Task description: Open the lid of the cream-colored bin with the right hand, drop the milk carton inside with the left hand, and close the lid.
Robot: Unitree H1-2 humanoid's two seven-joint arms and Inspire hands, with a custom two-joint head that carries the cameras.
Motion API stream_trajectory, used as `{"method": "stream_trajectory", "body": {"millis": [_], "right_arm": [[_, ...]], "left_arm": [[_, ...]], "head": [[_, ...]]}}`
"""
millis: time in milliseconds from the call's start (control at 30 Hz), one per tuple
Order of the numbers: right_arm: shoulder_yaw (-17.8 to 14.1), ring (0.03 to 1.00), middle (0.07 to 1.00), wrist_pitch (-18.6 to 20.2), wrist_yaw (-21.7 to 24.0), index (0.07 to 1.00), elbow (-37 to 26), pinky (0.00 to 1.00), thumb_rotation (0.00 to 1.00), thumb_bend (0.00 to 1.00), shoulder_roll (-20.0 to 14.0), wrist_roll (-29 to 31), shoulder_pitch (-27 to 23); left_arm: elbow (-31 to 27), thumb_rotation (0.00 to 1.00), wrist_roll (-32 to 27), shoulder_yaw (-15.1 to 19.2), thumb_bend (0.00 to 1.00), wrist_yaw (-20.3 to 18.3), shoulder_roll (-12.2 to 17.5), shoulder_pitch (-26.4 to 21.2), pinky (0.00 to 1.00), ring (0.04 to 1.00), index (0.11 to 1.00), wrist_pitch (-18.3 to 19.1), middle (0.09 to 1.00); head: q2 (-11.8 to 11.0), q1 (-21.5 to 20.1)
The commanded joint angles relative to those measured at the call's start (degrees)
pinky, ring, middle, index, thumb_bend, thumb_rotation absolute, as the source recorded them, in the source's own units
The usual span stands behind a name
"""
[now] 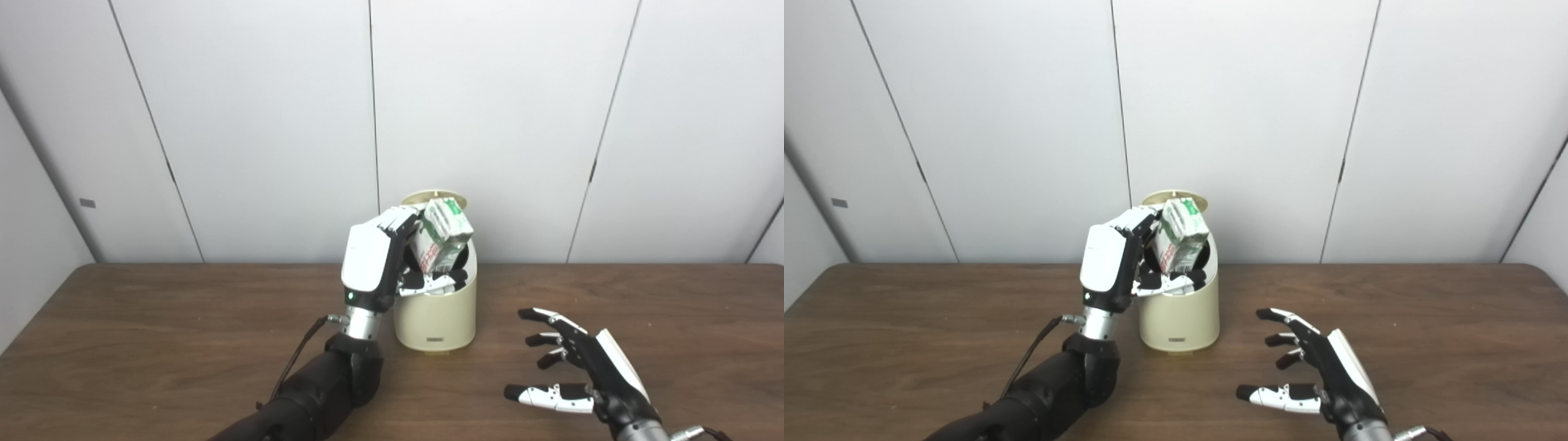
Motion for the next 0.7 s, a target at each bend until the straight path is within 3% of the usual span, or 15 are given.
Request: {"method": "stream_trajectory", "body": {"millis": [0, 133, 467, 667], "right_arm": [[-0.2, 0.719, 0.859, -2.6, -0.4, 0.787, -2.2, 0.55, 0.17, 0.63, -0.4, -0.1, -1.4], [-0.1, 0.716, 0.856, -2.8, -0.6, 0.782, -1.9, 0.54, 0.17, 0.63, -0.3, -0.3, -1.4], [0.0, 0.708, 0.853, -2.8, -0.7, 0.782, -1.2, 0.53, 0.19, 0.64, -0.2, -0.1, -1.5], [0.0, 0.712, 0.852, -3.1, -0.7, 0.78, -1.0, 0.53, 0.19, 0.64, -0.4, -0.2, -1.6]], "left_arm": [[3.3, 0.24, -0.3, 0.6, 0.83, -4.8, 1.7, 2.5, 0.73, 0.82, 0.886, 1.2, 0.861], [2.3, 0.25, -0.4, 1.5, 0.83, -4.9, 1.8, 3.1, 0.73, 0.825, 0.893, 1.2, 0.864], [0.1, 0.23, -0.1, 2.0, 0.8, -3.8, 2.2, 4.9, 0.61, 0.753, 0.853, 1.2, 0.819], [-1.4, 0.22, -0.3, 2.0, 0.77, -3.3, 2.5, 5.9, 0.63, 0.756, 0.831, 1.2, 0.811]], "head": [[0.1, 0.2], [0.2, 0.3], [0.0, 0.9], [0.0, 1.1]]}}
